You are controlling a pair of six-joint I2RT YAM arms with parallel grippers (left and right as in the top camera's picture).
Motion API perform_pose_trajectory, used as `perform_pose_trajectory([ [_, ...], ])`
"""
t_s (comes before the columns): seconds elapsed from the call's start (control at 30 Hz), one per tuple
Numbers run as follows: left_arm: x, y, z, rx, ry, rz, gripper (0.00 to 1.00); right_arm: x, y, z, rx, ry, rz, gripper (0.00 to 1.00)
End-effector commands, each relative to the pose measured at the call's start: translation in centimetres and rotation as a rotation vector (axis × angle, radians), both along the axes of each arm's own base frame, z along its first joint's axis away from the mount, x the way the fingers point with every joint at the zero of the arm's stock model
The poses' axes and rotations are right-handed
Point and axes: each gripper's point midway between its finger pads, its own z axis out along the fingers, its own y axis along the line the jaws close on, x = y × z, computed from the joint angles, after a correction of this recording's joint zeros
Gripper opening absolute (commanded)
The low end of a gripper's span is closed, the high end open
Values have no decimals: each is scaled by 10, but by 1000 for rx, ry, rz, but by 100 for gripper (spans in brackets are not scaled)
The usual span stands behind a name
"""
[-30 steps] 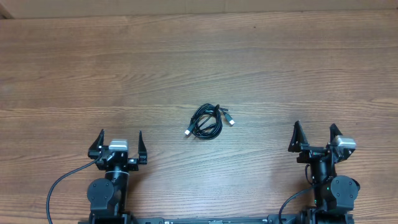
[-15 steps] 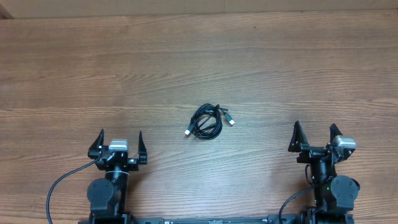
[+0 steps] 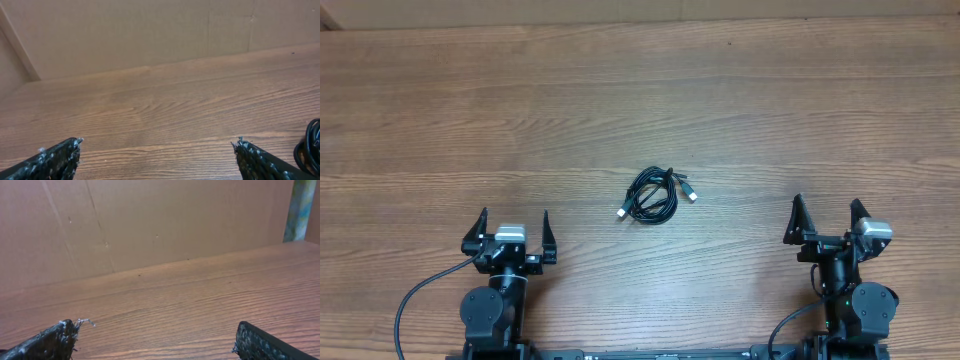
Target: Untangle cables
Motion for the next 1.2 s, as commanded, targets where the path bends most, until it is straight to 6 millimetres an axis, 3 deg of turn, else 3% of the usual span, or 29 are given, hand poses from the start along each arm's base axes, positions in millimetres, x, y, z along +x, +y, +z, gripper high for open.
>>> perform_pose_trajectory([
  [0.0, 0, 0, -3, 14, 9, -5, 99, 0, -1, -2, 1, -4, -5, 100],
  [0.43, 0, 0, -3, 14, 9, -5, 100, 0, -1, -2, 1, -4, -6, 100],
  [0.7, 0, 0, -3, 14, 9, -5, 99, -2, -24, -1, -5, -7, -137, 100],
  [1.17, 0, 0, -3, 14, 9, -5, 100, -2, -23, -1, -5, -7, -134, 100],
])
